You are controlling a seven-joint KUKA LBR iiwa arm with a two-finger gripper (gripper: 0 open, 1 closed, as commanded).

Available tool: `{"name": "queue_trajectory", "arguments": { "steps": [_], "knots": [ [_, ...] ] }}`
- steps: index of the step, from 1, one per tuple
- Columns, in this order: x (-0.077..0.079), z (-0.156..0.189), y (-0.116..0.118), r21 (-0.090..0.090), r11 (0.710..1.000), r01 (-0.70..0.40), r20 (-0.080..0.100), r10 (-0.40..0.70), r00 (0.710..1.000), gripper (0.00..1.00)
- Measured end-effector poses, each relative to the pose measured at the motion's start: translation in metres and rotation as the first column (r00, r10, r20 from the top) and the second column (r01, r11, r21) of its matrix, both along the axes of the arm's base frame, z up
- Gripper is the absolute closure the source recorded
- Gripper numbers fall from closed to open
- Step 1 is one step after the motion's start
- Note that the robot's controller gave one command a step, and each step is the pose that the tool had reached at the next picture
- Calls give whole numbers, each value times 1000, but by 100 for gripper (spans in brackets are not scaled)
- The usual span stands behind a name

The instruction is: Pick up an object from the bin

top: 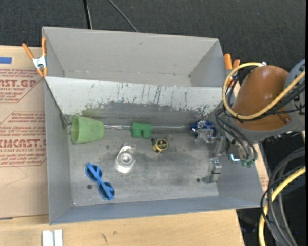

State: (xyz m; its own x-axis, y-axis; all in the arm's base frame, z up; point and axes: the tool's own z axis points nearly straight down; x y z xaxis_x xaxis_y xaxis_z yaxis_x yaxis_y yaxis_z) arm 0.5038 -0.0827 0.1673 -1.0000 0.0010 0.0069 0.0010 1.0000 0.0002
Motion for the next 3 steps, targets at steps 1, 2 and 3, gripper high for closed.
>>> {"name": "queue_trajectory", "arguments": {
  "steps": [1,2,3],
  "knots": [
    [75,-56,-2,-1,998,-62,10,62,998,0],
    [86,-90,45,3,998,-62,7,62,998,0],
    [89,-98,71,1,996,-89,8,89,996,0]
  ]
}}
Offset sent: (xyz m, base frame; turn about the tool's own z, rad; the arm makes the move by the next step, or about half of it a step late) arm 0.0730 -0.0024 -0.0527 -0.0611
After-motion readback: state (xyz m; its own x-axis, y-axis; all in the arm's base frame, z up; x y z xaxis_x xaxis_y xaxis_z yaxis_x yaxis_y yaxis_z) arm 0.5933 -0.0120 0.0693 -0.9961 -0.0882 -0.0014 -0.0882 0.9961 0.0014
